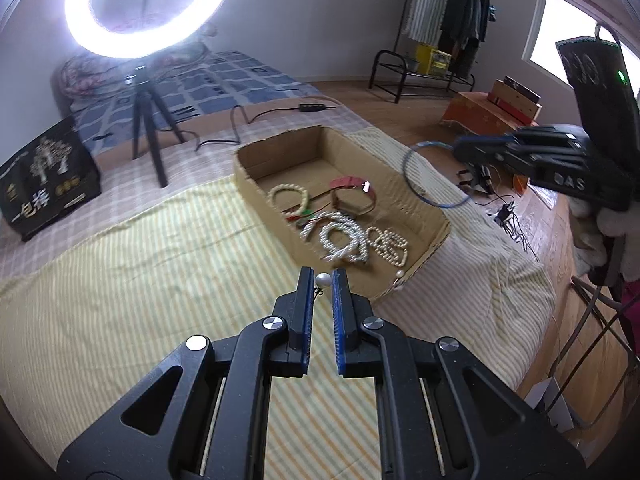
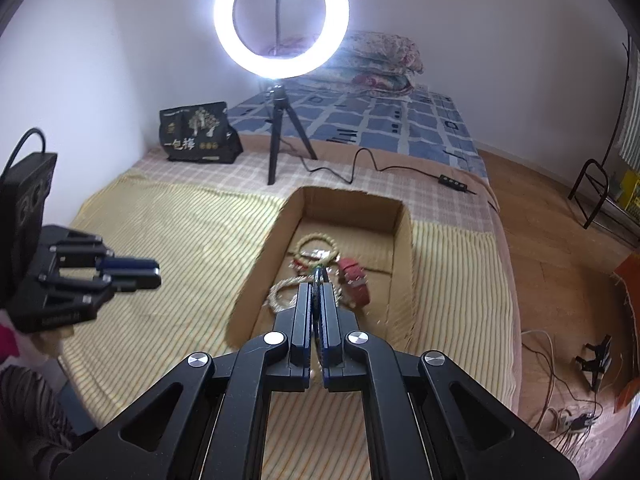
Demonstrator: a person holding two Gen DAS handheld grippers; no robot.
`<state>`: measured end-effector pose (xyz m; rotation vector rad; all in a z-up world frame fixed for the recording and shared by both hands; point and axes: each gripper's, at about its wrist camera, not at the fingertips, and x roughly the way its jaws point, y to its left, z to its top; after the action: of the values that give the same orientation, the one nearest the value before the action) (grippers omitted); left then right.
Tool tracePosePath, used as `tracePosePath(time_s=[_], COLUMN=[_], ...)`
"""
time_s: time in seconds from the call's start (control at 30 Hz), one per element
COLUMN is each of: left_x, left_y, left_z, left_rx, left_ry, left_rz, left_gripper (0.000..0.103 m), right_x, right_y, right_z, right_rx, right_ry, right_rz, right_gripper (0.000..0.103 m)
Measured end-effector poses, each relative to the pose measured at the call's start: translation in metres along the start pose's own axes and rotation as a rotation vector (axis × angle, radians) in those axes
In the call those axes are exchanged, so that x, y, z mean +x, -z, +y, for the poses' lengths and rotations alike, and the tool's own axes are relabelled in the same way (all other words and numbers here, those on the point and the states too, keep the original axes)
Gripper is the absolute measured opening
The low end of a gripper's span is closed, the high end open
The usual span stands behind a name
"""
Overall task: Organize jewelry
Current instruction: 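Carry earring with left gripper while right gripper carries bangle to box, then open right gripper to drop bangle in box while left gripper releases earring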
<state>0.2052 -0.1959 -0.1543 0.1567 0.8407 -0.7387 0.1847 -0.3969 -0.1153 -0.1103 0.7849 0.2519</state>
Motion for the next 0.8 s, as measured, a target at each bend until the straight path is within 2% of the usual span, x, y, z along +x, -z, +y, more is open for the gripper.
tracePosePath(time_s=[0.43, 0.8], left_x=[0.039, 0.067], left_y=[-0.023, -0.025], left_z=[-0.025, -0.037], left_rx=[0.056, 0.077], left_ry=[0.039, 0.064], left_rz=[0.024, 0.055], left_gripper=[0.007, 0.007], right_x=[0.042, 0.089], right_y=[-0.029, -0.048], right_z=[-0.034, -0.060], right_rx=[0.009, 0.043], right_ry=[0.021, 0.039], right_rz=[-0.010, 0.006], right_gripper=[0.002, 0.002])
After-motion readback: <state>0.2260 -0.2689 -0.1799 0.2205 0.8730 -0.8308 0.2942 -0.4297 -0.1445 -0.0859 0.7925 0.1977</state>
